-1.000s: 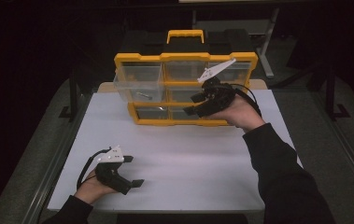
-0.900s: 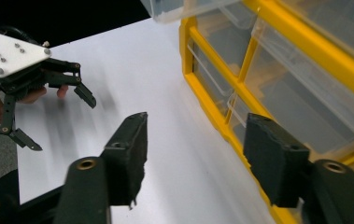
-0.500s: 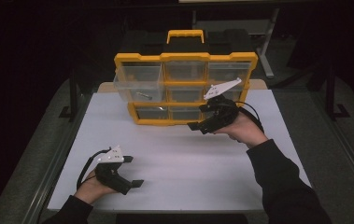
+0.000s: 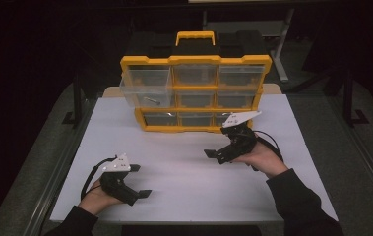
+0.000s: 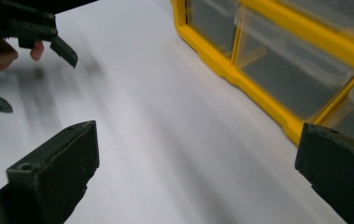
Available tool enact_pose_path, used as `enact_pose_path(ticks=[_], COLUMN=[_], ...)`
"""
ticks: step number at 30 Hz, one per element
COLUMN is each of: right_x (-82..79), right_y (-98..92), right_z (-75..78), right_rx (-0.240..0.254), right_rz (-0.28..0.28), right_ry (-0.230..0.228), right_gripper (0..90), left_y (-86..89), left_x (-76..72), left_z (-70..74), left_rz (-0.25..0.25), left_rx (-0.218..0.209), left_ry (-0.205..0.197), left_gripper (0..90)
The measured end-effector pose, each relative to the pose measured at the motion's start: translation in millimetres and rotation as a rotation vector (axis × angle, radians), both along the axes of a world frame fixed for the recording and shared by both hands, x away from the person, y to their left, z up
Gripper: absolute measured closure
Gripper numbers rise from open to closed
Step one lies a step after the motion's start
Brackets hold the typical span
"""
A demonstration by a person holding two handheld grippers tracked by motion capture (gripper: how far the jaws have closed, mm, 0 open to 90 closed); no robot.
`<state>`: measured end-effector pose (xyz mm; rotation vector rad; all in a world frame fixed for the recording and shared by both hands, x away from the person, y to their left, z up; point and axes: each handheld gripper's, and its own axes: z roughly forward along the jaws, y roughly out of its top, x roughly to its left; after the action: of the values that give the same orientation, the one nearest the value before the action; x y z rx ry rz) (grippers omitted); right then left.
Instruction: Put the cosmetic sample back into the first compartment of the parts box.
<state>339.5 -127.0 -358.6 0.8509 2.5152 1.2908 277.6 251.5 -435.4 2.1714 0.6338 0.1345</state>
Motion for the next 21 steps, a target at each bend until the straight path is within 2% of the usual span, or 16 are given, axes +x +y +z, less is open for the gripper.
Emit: enact_pose_path(ticks=[4, 5, 12, 13, 18, 21], right_x=[-6.0, -11.7, -21.0, -25.7, -35.3, -41.2], right_y=[-4.8, -9.6, -18.0, -23.2, -32.3, -36.9], right_z=[-9.8, -19.3, -33.4, -40.0, -50.9, -55.7], right_rx=[0.005, 0.005, 0.011, 0.013, 0.028, 0.013], right_rz=[-0.011, -0.030, -0.062, -0.077, -0.094, -0.102], right_ry=[0.003, 0.007, 0.007, 0.004, -0.004, -0.020], right_gripper=[0.0, 0.0, 0.0, 0.0, 0.0, 0.0], left_y=[-0.1, 0.0, 0.1, 0.3, 0.9, 0.8], left_x=[-0.2, -0.1, -0.1, -0.2, -0.2, -0.3], left_z=[-0.1, 0.0, -0.3, -0.3, -0.6, -0.6], left_rz=[0.000, 0.000, 0.000, -0.001, -0.003, -0.005], left_rx=[-0.001, -0.001, 0.000, 0.000, 0.004, 0.004], left_ry=[-0.001, 0.000, 0.002, 0.001, -0.001, -0.003], left_gripper=[0.0, 0.0, 0.0, 0.0, 0.0, 0.0])
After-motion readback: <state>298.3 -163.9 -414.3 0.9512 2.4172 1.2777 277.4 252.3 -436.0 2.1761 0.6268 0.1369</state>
